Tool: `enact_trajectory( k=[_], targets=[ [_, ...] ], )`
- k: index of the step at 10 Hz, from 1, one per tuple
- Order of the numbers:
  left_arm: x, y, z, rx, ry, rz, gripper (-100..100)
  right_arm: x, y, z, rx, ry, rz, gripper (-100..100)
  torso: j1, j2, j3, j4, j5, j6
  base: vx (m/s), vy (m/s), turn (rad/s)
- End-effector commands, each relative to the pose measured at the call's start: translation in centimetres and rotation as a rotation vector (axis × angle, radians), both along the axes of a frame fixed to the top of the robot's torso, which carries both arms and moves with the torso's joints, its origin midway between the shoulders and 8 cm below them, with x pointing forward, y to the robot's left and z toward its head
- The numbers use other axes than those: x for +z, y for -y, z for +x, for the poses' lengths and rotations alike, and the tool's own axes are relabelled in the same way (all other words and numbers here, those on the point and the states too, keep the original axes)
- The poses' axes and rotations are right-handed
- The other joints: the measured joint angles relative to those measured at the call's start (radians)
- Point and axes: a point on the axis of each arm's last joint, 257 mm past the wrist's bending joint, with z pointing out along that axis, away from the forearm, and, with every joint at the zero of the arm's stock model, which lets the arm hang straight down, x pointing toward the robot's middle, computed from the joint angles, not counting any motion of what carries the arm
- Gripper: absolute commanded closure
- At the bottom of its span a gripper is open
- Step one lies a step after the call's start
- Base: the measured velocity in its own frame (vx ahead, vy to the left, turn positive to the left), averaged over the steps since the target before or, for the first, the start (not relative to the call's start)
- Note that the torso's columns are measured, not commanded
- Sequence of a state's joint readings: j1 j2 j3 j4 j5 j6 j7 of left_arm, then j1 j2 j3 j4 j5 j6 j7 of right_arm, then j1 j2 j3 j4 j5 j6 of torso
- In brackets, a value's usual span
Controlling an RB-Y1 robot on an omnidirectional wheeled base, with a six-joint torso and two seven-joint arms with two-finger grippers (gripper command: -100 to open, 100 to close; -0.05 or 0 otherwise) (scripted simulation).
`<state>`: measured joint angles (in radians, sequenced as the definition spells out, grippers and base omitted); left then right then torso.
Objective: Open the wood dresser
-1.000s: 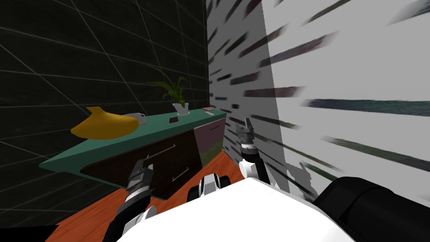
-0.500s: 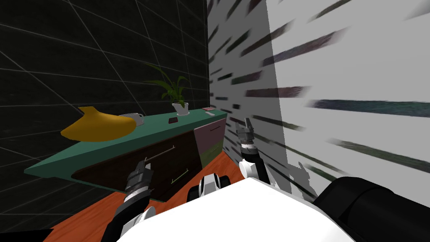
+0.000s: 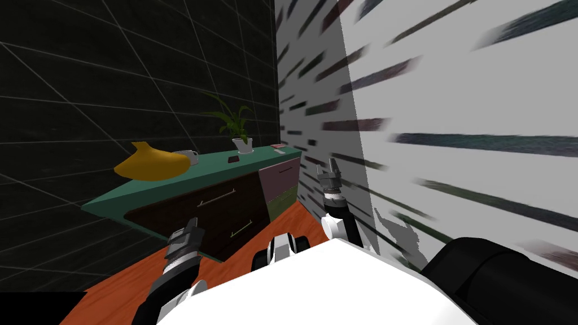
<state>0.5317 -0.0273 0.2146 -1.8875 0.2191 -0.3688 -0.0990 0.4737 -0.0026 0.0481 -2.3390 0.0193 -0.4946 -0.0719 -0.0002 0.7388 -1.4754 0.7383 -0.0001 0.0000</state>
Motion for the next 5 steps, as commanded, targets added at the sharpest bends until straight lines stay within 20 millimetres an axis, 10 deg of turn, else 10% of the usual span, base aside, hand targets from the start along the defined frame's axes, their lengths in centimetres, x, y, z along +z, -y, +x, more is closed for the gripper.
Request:
enact_trajectory(
  k=[1,5],
  targets=[
    [0.34,-0.27,0.17,-0.018,-0.009,0.032,-100,0.0,0.0,0.0,0.0,0.0,0.0,0,0.002,-0.005,-0.003,-0.001,0.001,0.0,-0.015,-0.009,-0.001],
    [1.18,-0.88,0.68,-0.062,-0.029,0.109,-100,-0.01,0.01,-0.01,0.0,0.0,0.0,0,0.0,-0.001,-0.001,0.0,0.0,0.0,0.015,0.002,0.0]
  ],
)
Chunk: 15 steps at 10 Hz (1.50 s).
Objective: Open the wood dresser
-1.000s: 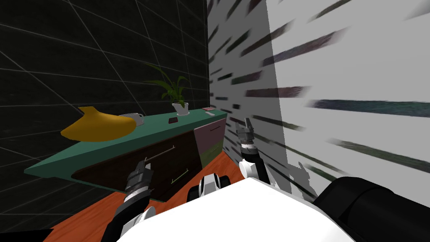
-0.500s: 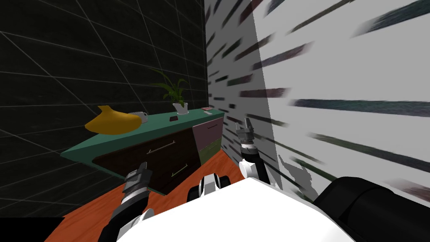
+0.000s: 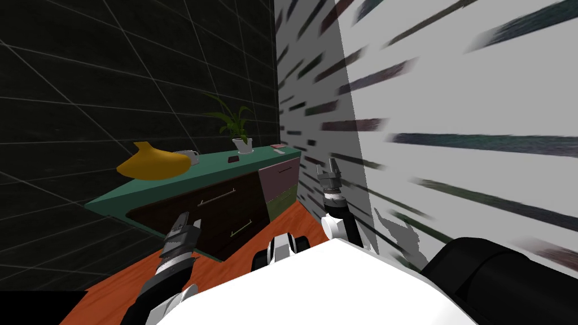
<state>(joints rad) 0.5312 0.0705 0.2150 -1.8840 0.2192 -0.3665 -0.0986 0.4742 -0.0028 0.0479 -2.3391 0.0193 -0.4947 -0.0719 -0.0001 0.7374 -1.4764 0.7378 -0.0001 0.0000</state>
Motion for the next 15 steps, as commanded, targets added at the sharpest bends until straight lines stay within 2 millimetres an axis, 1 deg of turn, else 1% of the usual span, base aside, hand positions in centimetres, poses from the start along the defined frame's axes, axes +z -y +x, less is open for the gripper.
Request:
enact_trajectory(
  k=[1,3,4,6,8,12,13,15],
  targets=[
    [0.5,-0.4,0.4,-0.028,-0.015,0.05,-100,0.0,0.0,0.0,0.0,0.0,0.0,0,0.0,0.001,0.001,0.0,0.0,0.0,0.021,0.002,0.0],
    [0.6,-0.8,0.7,-0.037,-0.029,0.075,-100,0.0,0.0,0.0,0.0,0.0,0.0,0,0.0,0.001,0.0,0.0,0.0,0.0,0.08,0.004,-0.001],
    [1.0,-0.7,0.6,-0.03,-0.02,0.07,-100,0.0,0.0,0.0,0.0,0.0,0.0,0,0.0,-0.004,-0.002,-0.001,0.0,0.0,0.173,-0.005,-0.002],
    [0.8,-0.5,0.3,-0.008,-0.006,0.034,-100,0.0,0.0,0.0,0.0,0.0,0.0,0,-0.001,-0.002,-0.002,-0.001,0.0,0.0,0.127,-0.014,0.0],
    [0.5,-0.3,0.1,0.012,0.003,-0.001,-100,0.0,0.0,0.0,0.0,0.0,0.0,0,0.0,0.006,0.004,0.002,0.0,0.0,0.025,-0.003,0.0],
    [-0.4,0.3,-0.5,0.059,0.023,-0.083,-100,0.0,0.0,0.0,0.0,0.0,0.0,0,0.0,0.0,0.0,0.0,0.0,0.0,-0.001,0.0,0.0],
    [-0.3,0.2,-0.5,0.053,0.021,-0.073,-100,0.0,0.0,0.0,0.0,0.0,0.0,0,0.0,-0.001,-0.001,0.0,0.0,0.0,0.0,0.0,0.0],
    [0.7,-0.1,-0.8,0.058,0.021,-0.074,-100,0.0,0.0,0.0,0.0,0.0,0.0,0,0.001,-0.002,-0.001,0.0,0.0,0.0,0.079,0.03,-0.02]
  ],
)
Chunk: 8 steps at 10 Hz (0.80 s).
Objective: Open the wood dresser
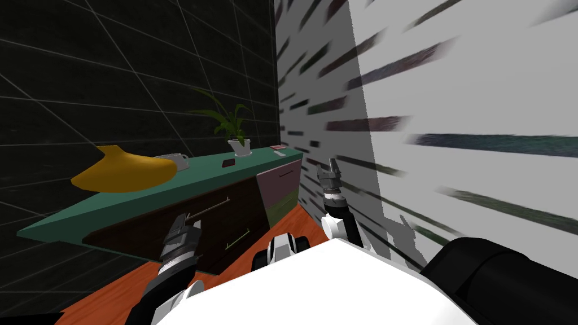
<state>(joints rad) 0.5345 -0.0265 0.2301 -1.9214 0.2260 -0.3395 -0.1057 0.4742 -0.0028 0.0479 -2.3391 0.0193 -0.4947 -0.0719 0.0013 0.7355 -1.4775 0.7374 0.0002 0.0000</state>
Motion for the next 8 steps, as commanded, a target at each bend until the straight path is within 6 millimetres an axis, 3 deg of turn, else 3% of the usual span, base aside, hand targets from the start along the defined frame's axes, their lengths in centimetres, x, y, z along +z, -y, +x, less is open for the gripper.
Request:
enact_trajectory(
  k=[1,2,4,7,8],
  targets=[
    [0.4,-0.1,-0.1,0.002,0.0,0.0,-100,0.0,0.0,0.0,0.0,0.0,0.0,0,0.0,-0.002,-0.001,-0.001,0.0,0.0,0.053,0.02,-0.004],
    [-0.3,0.1,0.1,-0.001,-0.002,-0.001,100,0.0,0.0,0.0,0.0,0.0,0.0,0,-0.001,0.002,0.001,0.0,0.0,0.0,-0.05,-0.023,0.03],
    [0.5,0.2,-0.2,-0.002,0.003,-0.001,100,0.0,0.0,0.0,0.0,0.0,0.0,0,-0.003,0.007,0.004,0.002,-0.001,0.0,-0.071,-0.035,0.002],
    [1.1,0.3,-0.7,-0.005,0.008,-0.001,100,0.0,0.0,0.0,0.0,0.0,0.0,0,-0.003,0.009,0.005,0.004,-0.003,-0.002,-0.181,-0.084,0.0],
    [0.4,0.3,-0.5,-0.005,-0.004,-0.008,100,0.0,0.0,0.0,0.0,0.0,0.0,0,-0.005,0.009,0.004,0.004,-0.004,-0.002,-0.088,-0.059,0.001]
  ],
)
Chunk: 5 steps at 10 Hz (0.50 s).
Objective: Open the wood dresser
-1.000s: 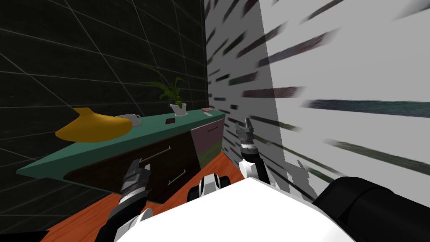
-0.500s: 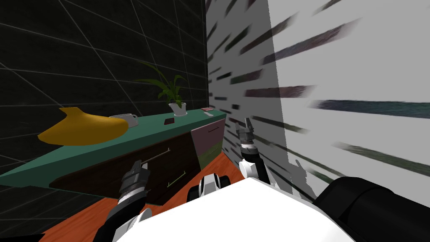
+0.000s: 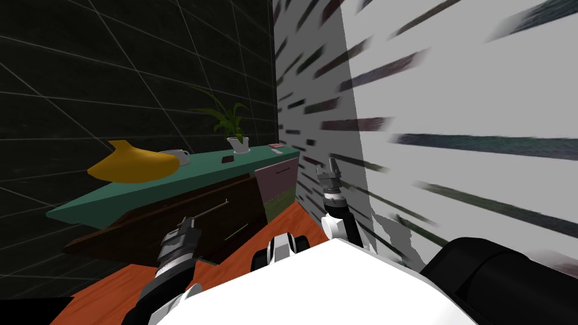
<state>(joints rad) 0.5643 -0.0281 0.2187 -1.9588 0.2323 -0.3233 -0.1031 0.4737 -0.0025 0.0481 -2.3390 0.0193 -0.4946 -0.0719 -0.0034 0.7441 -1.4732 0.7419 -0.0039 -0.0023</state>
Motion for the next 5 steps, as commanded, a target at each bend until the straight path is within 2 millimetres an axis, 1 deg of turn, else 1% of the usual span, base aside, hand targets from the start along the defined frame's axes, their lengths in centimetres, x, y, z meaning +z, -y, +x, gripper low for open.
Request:
enact_trajectory(
  k=[1,2,4,5],
  targets=[
    [-0.08,0.09,-0.29,-0.001,-0.005,-0.001,100,0.0,0.0,0.0,0.0,0.0,0.0,0,0.002,-0.006,-0.004,-0.001,0.0,0.001,-0.099,-0.035,0.0],
    [0.13,0.14,-0.43,-0.001,-0.002,0.001,100,0.0,0.0,0.0,0.0,0.0,0.0,0,0.003,-0.006,-0.004,-0.002,0.001,0.001,-0.177,-0.066,0.004],
    [0.53,0.25,-0.71,-0.003,0.004,0.006,100,0.0,0.0,0.0,0.0,0.0,0.0,0,-0.002,0.0,0.001,-0.001,0.001,0.001,-0.175,-0.11,0.019],
    [0.03,0.26,-0.64,-0.002,-0.008,-0.001,100,0.0,0.0,0.0,0.0,0.0,0.0,0,-0.001,-0.001,0.0,0.0,0.0,0.001,-0.067,-0.038,0.0]
  ],
)
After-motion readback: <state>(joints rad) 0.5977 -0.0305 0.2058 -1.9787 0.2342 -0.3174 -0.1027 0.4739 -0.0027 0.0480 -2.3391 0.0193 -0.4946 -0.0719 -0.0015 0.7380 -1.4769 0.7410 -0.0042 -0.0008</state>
